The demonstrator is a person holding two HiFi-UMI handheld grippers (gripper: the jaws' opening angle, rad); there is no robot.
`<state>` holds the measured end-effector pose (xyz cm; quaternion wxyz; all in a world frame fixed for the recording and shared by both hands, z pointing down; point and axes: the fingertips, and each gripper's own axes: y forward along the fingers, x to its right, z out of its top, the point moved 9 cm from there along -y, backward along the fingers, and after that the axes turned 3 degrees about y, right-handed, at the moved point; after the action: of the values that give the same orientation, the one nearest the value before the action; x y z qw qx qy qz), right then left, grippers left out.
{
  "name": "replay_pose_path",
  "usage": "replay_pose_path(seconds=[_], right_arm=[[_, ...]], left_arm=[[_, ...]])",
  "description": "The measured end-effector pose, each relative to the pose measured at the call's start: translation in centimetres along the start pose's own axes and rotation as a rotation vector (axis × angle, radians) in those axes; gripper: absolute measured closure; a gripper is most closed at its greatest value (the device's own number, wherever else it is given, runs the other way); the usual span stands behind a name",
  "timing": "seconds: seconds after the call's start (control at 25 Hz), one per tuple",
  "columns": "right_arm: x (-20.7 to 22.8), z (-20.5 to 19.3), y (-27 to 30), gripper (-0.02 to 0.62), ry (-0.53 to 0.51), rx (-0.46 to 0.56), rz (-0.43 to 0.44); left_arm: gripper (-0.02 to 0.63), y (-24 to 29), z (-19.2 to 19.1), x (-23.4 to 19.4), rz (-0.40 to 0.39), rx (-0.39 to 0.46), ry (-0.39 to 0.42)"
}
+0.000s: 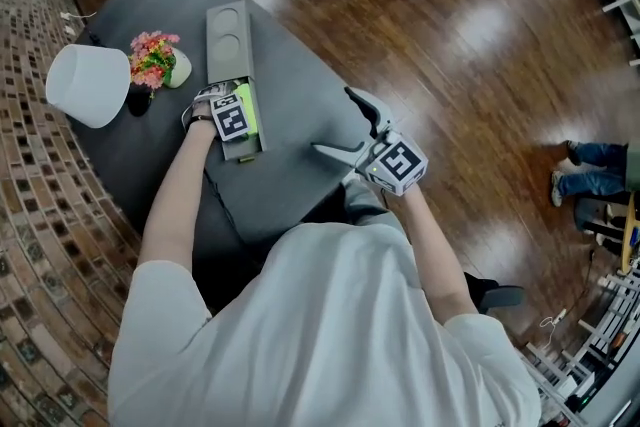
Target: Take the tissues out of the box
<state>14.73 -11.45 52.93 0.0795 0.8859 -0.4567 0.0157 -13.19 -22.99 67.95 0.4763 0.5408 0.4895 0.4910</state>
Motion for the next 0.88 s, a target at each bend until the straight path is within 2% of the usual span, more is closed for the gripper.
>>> replay_pose_path(seconds=[0.2,0.24,0.32,0.56,0.64,0.88], right_arm=[[-0.8,0.2,-0.3,0.089,0.001,0.003,0.019],[-0.8,0.2,-0.5,0.089,0.002,0.003,0.021],[-1.0,0.3,-0.8,0.089,0.0,-0.001,0.027],[-2.0,1.1,-0.8,0.09,-0.011,-0.008,0.073],[-2.2,1.4,-0.6,0.089,-0.009,0.003,0.08],[-2.8,2.6,0.6,0.089,-0.016,0.035,0.123]], left_arm=[[0.011,-0.4,0.2,0.2,0.027,-0.009,0.004],[0.046,-0.8,0.2,0.2,0.035,-0.003,0.004],[0.079,-1.7,0.0,0.5,0.068,0.02,0.0],[0.091,-5.8,-1.0,2.2,0.193,0.111,-0.023],[0.091,-8.4,-1.4,1.8,0.256,0.168,-0.074],[0.091,-16.5,-3.8,2.2,0.47,0.388,-0.322]])
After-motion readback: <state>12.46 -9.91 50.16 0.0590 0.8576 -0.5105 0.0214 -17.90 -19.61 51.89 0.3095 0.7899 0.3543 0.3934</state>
